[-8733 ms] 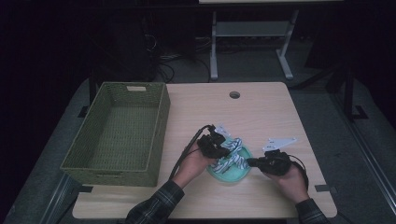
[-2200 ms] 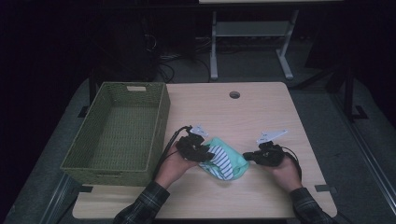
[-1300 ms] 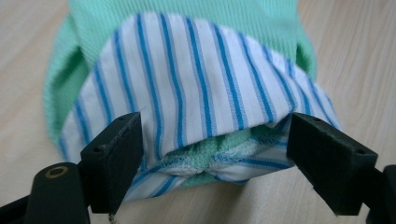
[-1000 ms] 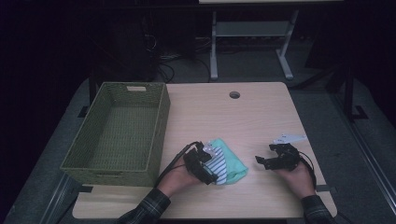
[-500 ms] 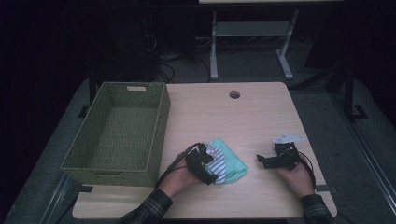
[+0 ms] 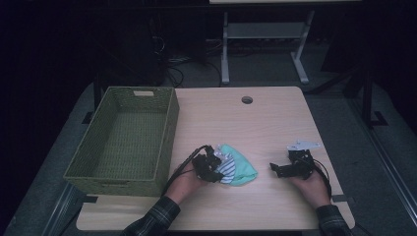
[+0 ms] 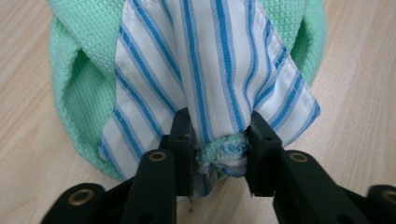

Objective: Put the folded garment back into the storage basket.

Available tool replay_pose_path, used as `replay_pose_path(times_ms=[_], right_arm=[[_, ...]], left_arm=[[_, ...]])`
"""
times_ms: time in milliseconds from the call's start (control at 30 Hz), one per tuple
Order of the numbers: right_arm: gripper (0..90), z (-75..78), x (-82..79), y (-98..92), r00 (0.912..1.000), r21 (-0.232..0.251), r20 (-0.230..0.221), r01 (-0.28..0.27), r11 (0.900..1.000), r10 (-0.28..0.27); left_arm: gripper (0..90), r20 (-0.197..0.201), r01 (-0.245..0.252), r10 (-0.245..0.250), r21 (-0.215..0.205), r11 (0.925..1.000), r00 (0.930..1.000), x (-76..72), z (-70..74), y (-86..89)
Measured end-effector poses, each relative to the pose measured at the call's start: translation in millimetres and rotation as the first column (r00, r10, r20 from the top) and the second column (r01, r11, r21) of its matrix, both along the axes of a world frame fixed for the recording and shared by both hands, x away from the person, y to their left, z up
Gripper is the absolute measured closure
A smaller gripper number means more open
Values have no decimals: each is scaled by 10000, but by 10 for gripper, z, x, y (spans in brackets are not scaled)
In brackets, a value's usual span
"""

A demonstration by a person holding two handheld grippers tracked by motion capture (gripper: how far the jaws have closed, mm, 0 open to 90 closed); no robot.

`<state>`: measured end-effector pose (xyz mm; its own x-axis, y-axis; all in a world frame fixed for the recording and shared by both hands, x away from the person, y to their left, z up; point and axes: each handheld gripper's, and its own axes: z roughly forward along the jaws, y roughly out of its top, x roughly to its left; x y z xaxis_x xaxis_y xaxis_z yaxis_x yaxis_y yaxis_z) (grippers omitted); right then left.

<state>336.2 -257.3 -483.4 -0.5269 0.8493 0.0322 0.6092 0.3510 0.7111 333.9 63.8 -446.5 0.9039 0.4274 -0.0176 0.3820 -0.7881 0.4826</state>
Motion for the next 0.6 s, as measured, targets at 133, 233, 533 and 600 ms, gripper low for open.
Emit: replay_pose_path(times_ms=[133,233,533,600], right_arm=[[49,0,1,3,10000,-18,-18,-6,10000,6],[45,0,1,5,10000,-14,-47,0,10000,0],[40,0,-2,9,9999,12,-102,-2,10000,2],[40,1,-2,9,9999,9,-108,-3,10000,3]], left_arm=[[704,-55,-23,23,-94,10000,10000,13,1,11],[705,-413,-157,140,-407,9990,9990,49,3,47],[705,-638,-417,365,-825,9957,9973,85,124,131],[705,-685,-522,454,-1005,9936,9966,88,161,142]])
